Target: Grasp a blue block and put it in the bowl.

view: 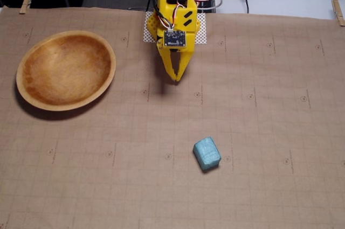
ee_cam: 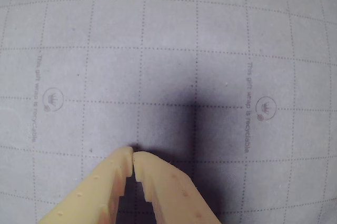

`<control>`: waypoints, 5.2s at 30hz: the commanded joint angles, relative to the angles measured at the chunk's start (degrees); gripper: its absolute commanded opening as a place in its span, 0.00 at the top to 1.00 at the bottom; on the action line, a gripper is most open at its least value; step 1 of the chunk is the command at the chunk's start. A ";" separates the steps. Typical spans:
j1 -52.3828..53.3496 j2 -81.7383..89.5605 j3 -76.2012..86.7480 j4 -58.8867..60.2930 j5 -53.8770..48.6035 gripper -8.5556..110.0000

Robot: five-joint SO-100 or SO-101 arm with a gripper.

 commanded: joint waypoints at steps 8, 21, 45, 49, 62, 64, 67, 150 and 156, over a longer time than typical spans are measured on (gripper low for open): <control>0.35 0.09 -1.23 0.18 -0.35 0.95; 0.35 0.09 -1.23 0.18 -0.35 0.95; -5.27 0.26 -16.44 -0.53 0.35 0.96; -7.56 0.00 -21.71 -0.44 0.35 0.96; -9.32 -0.97 -25.66 -9.05 0.35 0.95; -9.32 -4.04 -25.75 -12.83 0.26 0.95; -9.32 -12.48 -26.63 -18.54 0.26 0.95; -17.93 -113.91 -51.06 -76.38 -0.26 0.47; -17.84 -115.66 -50.45 -80.68 0.18 0.47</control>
